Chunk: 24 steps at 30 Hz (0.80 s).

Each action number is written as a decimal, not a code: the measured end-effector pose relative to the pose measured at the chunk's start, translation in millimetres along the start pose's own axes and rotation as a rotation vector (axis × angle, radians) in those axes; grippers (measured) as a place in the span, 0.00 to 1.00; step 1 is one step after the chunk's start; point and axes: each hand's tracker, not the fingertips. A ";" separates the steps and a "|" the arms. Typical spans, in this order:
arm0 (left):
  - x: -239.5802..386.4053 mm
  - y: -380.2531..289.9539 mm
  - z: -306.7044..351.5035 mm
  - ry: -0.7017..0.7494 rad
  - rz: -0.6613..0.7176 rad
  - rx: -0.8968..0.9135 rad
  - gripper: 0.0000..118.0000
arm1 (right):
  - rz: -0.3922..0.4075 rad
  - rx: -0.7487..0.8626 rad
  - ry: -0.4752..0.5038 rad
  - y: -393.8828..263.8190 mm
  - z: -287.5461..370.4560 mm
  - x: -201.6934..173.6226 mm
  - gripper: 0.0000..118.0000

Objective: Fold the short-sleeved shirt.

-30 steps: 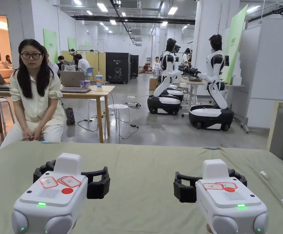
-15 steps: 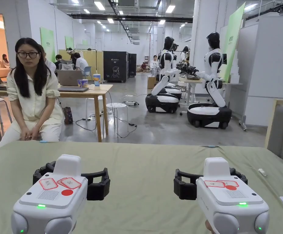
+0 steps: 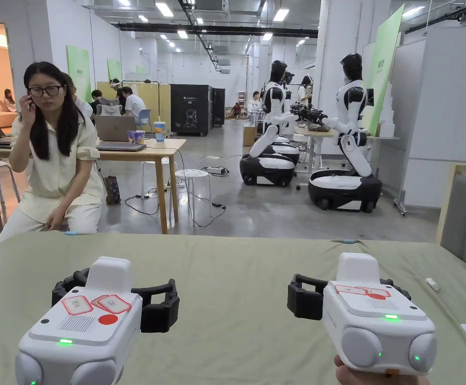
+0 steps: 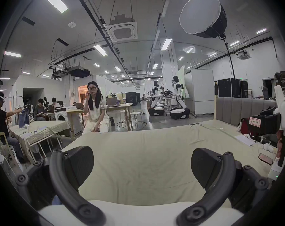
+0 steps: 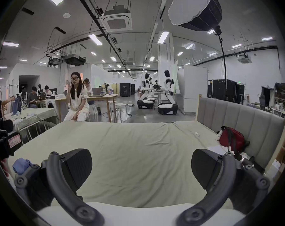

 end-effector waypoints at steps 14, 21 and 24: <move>0.8 -0.6 -1.1 0.005 -0.005 -0.003 1.00 | 0.010 0.032 -0.027 3.6 17.9 -8.9 1.00; 0.9 -0.9 -0.3 0.008 -0.001 -0.002 1.00 | -0.015 0.058 -0.036 2.9 16.4 -5.6 1.00; 1.8 -1.4 -0.2 0.007 -0.002 -0.003 1.00 | 0.004 0.031 0.009 3.6 15.1 -4.1 1.00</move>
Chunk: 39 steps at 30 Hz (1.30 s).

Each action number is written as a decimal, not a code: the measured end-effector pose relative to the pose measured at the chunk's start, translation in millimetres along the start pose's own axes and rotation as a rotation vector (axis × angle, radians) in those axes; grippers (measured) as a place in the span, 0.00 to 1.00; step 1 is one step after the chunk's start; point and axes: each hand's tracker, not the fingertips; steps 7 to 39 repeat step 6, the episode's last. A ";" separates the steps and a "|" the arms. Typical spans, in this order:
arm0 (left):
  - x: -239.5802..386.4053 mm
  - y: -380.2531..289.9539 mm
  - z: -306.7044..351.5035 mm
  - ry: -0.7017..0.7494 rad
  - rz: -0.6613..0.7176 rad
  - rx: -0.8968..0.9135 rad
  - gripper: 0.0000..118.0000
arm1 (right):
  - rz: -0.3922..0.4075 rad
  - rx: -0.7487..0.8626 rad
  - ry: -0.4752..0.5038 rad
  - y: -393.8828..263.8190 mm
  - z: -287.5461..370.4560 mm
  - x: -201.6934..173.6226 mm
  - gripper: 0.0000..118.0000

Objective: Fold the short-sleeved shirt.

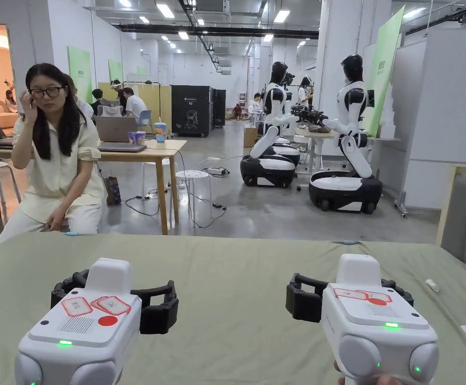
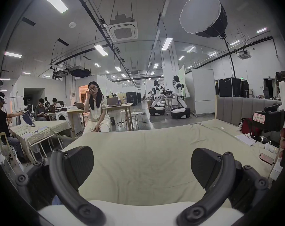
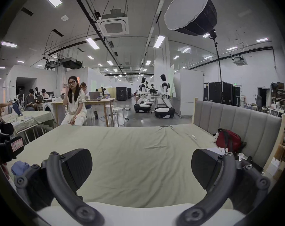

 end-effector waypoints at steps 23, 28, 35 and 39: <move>0.2 -1.4 -1.6 -0.002 -0.002 -0.001 1.00 | -0.022 0.004 -0.024 -2.0 0.9 0.3 1.00; 0.2 -1.4 -1.6 -0.002 -0.002 -0.001 1.00 | -0.022 0.004 -0.024 -2.0 0.9 0.3 1.00; 0.2 -1.4 -1.6 -0.002 -0.002 -0.001 1.00 | -0.022 0.004 -0.024 -2.0 0.9 0.3 1.00; 0.2 -1.4 -1.6 -0.002 -0.002 -0.001 1.00 | -0.022 0.004 -0.024 -2.0 0.9 0.3 1.00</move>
